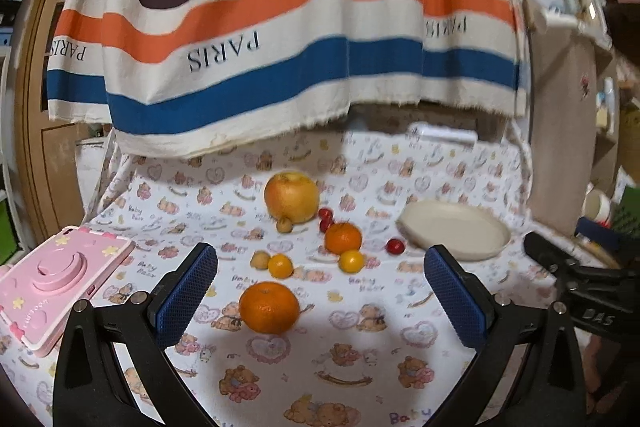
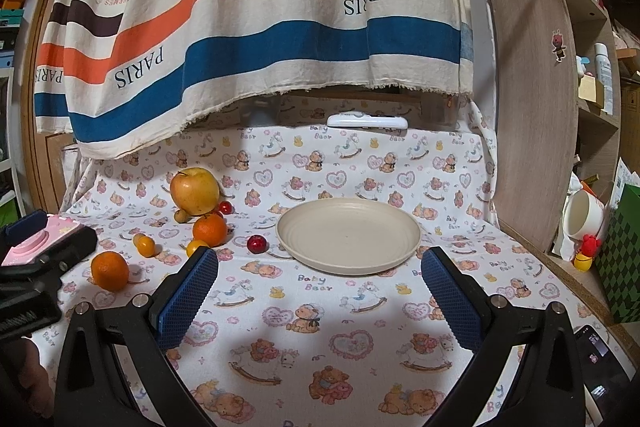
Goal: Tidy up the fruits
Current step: 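Lower the left tool onto the large orange and close its fingers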
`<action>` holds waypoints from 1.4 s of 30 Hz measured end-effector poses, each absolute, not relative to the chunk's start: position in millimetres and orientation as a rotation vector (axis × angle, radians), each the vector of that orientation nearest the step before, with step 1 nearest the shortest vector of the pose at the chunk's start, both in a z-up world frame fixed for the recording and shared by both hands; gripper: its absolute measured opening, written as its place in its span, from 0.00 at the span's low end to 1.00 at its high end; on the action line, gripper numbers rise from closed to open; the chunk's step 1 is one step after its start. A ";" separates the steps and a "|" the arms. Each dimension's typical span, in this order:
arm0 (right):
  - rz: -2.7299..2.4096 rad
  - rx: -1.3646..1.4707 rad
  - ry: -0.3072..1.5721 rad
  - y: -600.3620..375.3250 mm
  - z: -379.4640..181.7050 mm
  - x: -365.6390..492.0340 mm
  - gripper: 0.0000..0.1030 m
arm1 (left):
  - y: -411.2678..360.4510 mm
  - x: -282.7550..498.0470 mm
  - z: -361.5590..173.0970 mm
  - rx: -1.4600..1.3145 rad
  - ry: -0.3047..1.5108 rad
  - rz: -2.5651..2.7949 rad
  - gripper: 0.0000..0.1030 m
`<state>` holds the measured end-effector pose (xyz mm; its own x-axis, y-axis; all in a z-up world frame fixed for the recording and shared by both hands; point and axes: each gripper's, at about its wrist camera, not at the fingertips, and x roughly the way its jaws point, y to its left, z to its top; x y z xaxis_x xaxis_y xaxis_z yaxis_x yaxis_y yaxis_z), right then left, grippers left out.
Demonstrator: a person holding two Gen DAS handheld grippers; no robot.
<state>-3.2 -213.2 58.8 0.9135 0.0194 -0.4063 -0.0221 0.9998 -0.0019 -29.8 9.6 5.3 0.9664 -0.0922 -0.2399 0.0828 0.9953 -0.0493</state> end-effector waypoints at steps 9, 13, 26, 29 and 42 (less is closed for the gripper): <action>-0.053 -0.052 0.288 -212.8 79.8 -28.8 0.99 | 25.4 -47.2 47.8 -0.014 0.223 -0.099 1.00; 0.028 -0.078 0.318 -207.8 103.2 -22.8 0.99 | 32.6 -42.0 64.2 -0.022 0.233 -0.087 1.00; 0.076 0.099 0.466 -197.3 118.0 43.4 0.99 | 51.1 19.4 52.2 -0.058 0.510 -0.112 1.00; 0.114 0.131 0.515 -199.6 112.4 57.6 0.99 | 52.3 29.1 36.0 -0.055 0.578 -0.118 0.96; 0.063 0.131 0.559 -199.5 81.9 84.7 0.99 | 45.9 66.4 -21.5 -0.051 0.835 -0.162 0.77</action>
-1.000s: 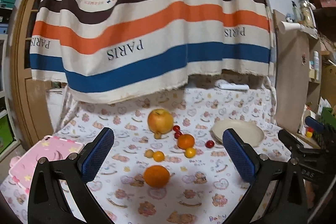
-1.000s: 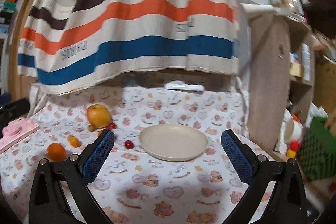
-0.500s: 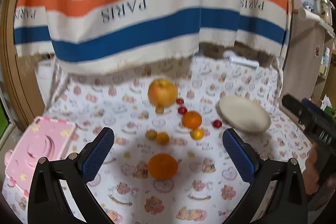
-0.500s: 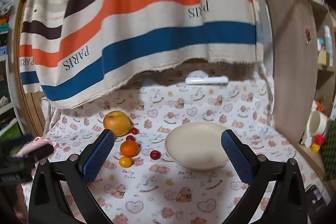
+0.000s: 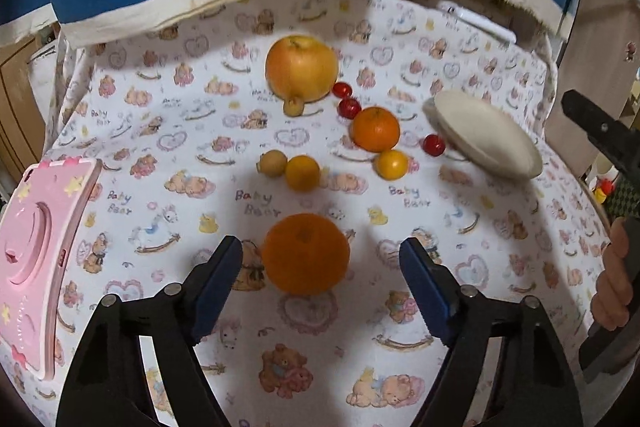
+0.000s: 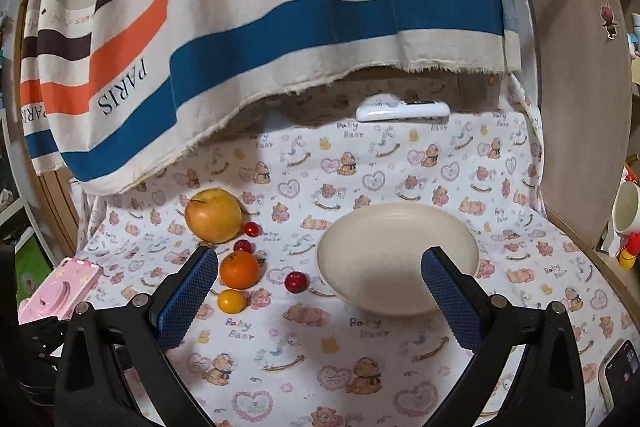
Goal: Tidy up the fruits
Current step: 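Lower the left tool onto the large orange and close its fingers, then lift the large orange with the left tool while the right tool grasps a small yellow orange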
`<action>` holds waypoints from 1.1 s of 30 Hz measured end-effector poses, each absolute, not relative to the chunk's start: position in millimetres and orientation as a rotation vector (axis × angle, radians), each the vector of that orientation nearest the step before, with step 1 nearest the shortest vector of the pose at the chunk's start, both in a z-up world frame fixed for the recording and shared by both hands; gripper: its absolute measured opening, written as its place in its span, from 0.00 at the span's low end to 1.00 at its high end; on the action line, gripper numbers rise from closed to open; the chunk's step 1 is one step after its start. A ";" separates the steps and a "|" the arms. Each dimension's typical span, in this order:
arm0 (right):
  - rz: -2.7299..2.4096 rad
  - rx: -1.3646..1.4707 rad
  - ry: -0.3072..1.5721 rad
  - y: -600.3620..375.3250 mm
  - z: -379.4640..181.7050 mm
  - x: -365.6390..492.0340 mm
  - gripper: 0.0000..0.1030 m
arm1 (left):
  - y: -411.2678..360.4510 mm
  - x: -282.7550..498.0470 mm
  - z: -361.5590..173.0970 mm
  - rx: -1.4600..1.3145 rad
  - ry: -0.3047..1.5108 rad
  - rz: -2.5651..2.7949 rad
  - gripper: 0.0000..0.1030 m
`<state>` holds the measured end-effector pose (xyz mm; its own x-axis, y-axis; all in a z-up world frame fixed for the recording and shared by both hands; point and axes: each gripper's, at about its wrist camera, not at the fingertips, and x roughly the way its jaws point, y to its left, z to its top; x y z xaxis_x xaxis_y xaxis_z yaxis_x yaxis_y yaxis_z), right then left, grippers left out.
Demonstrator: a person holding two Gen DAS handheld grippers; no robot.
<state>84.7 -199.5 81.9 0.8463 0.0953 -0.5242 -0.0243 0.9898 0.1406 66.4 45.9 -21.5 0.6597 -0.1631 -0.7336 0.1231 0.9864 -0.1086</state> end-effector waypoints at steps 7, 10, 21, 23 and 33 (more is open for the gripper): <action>0.062 0.132 0.564 -200.9 79.6 87.1 0.99 | 43.1 79.5 -34.6 -0.019 0.894 -0.146 0.59; 0.061 0.129 0.566 -201.9 79.8 87.5 0.99 | 45.0 82.9 -36.1 -0.007 0.890 -0.134 0.49; 0.096 0.093 0.547 -185.5 111.6 89.0 0.99 | 39.4 78.3 16.6 0.041 0.804 -0.214 0.48; 0.110 0.095 0.540 -179.1 121.8 93.6 0.99 | 36.8 81.3 31.0 0.065 0.767 -0.205 0.48; 0.152 0.123 0.576 -149.2 138.0 142.0 0.99 | 44.8 111.3 81.3 0.042 0.592 -0.162 0.48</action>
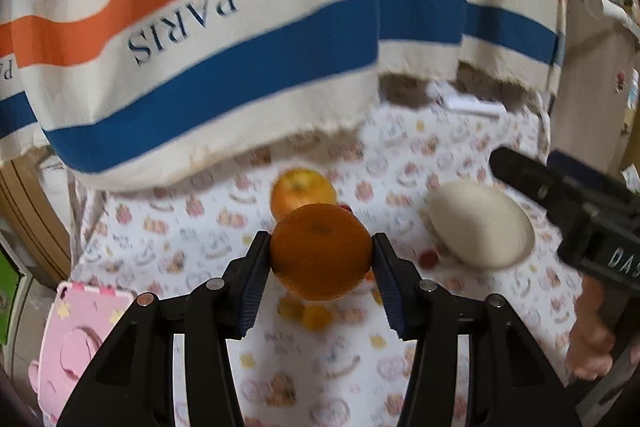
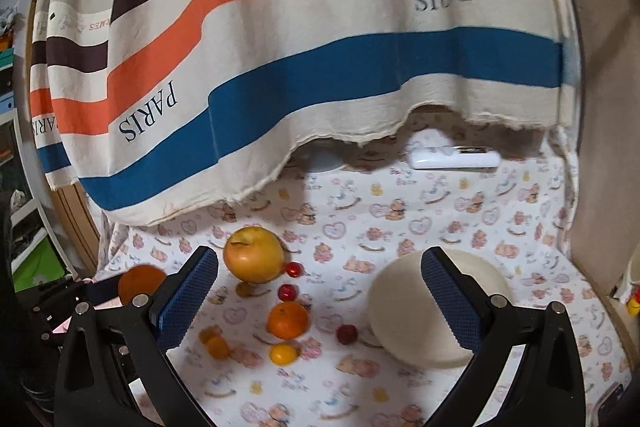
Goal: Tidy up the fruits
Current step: 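Lift the large orange with the left tool while the right tool grasps a small yellow orange, then carry both fruits over the cream plate and open both tools to release them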
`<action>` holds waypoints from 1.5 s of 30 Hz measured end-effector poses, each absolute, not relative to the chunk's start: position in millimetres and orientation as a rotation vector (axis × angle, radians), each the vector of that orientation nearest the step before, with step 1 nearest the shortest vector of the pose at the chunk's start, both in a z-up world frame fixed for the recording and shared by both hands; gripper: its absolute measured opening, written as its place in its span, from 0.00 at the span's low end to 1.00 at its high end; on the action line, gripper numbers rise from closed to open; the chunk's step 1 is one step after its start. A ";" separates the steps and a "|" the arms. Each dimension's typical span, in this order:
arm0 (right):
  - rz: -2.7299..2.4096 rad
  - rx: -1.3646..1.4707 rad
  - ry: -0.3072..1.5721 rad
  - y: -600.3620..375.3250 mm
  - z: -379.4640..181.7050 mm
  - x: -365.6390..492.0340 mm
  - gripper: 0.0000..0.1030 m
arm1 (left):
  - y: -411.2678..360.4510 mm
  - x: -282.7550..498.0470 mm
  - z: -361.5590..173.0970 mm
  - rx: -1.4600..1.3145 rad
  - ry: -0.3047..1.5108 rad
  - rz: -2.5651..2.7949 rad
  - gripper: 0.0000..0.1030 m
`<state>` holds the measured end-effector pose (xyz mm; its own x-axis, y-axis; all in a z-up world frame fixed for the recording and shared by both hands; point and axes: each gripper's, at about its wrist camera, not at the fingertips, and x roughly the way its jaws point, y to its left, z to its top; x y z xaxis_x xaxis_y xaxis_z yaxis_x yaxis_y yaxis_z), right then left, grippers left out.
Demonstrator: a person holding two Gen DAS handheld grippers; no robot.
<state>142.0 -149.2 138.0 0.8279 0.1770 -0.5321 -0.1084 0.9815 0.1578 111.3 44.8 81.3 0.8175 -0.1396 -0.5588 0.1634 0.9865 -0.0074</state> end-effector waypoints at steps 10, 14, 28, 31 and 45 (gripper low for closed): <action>0.226 0.072 0.681 -118.3 98.4 173.6 0.95 | 80.3 133.4 57.4 -0.010 0.591 -0.123 0.48; 0.288 0.082 0.823 -110.5 73.5 184.7 0.87 | 91.7 140.1 52.8 -0.035 0.628 -0.110 0.48; 0.315 0.058 1.138 -98.8 15.7 203.0 0.49 | 84.5 141.9 41.6 -0.023 0.689 -0.130 0.48; 0.305 0.051 1.148 -98.2 12.0 206.6 0.49 | 83.2 143.0 39.0 -0.026 0.698 -0.129 0.48; 0.308 0.020 1.185 -84.2 -3.6 205.6 0.31 | 78.6 143.4 35.5 0.015 0.691 -0.089 0.48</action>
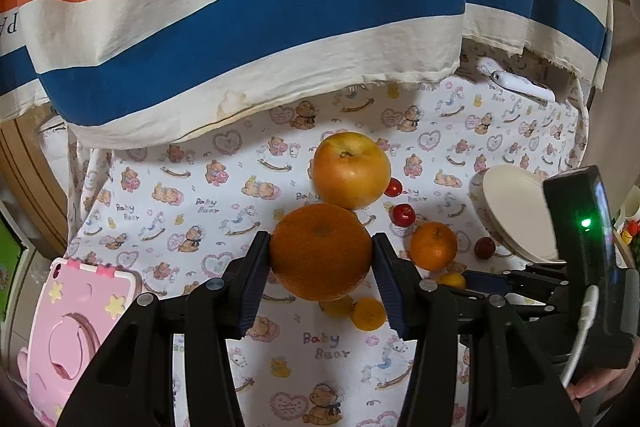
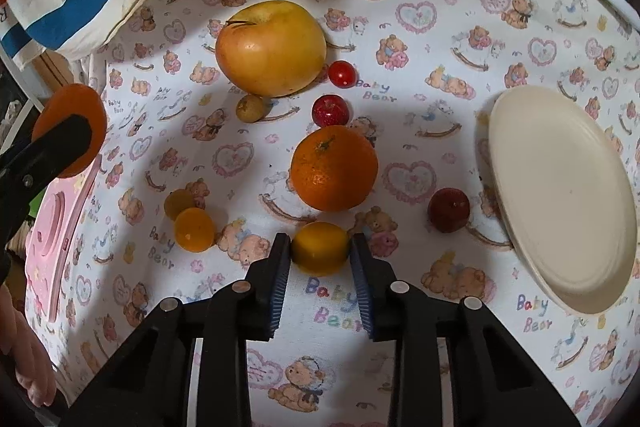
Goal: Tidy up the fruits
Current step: 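Carry both fruits over the cream plate and open both tools to release them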
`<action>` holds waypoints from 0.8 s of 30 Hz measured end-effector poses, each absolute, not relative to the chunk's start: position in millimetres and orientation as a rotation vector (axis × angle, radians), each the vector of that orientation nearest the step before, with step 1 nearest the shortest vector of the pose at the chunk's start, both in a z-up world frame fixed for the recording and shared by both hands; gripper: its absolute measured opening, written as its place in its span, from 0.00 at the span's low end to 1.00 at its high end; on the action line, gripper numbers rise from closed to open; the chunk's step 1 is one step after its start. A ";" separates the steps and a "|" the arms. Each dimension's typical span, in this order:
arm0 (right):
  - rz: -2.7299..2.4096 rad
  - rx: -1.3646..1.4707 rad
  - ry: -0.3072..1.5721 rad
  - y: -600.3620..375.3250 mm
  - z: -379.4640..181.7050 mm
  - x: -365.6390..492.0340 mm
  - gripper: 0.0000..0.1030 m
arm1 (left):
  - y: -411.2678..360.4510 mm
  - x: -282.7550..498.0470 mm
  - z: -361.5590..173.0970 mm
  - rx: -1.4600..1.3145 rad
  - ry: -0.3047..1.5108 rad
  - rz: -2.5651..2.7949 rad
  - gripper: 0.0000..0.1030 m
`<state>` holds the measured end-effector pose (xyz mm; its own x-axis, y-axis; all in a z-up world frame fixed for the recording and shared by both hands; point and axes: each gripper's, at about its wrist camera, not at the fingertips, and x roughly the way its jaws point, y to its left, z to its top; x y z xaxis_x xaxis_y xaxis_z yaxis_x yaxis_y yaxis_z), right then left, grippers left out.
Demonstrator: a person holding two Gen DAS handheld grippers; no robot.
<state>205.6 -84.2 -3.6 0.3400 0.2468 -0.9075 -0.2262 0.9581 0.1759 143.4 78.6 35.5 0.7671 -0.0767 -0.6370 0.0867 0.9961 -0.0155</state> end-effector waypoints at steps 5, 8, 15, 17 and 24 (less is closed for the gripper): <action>0.315 0.038 1.153 -91.2 15.5 200.0 0.31 | 69.6 131.3 51.3 -0.011 0.673 -0.118 0.48; 0.309 0.044 1.130 -104.7 29.2 194.1 0.31 | 58.9 118.6 73.8 -0.034 0.613 -0.123 0.48; 0.270 0.105 1.058 -159.5 68.1 185.7 0.31 | 24.0 114.5 106.8 0.003 0.565 -0.132 0.48; 0.244 0.111 1.020 -178.2 80.6 184.2 0.31 | 9.2 115.0 111.2 0.016 0.562 -0.145 0.48; 0.146 0.174 0.961 -244.0 99.7 189.5 0.31 | -56.6 128.0 115.9 0.070 0.569 -0.221 0.48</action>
<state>189.5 -244.0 99.7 0.5650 0.2009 -0.8003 -0.0465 0.9761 0.2122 128.0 -56.6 115.9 0.8195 -0.1882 -0.5412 0.2265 0.9740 0.0043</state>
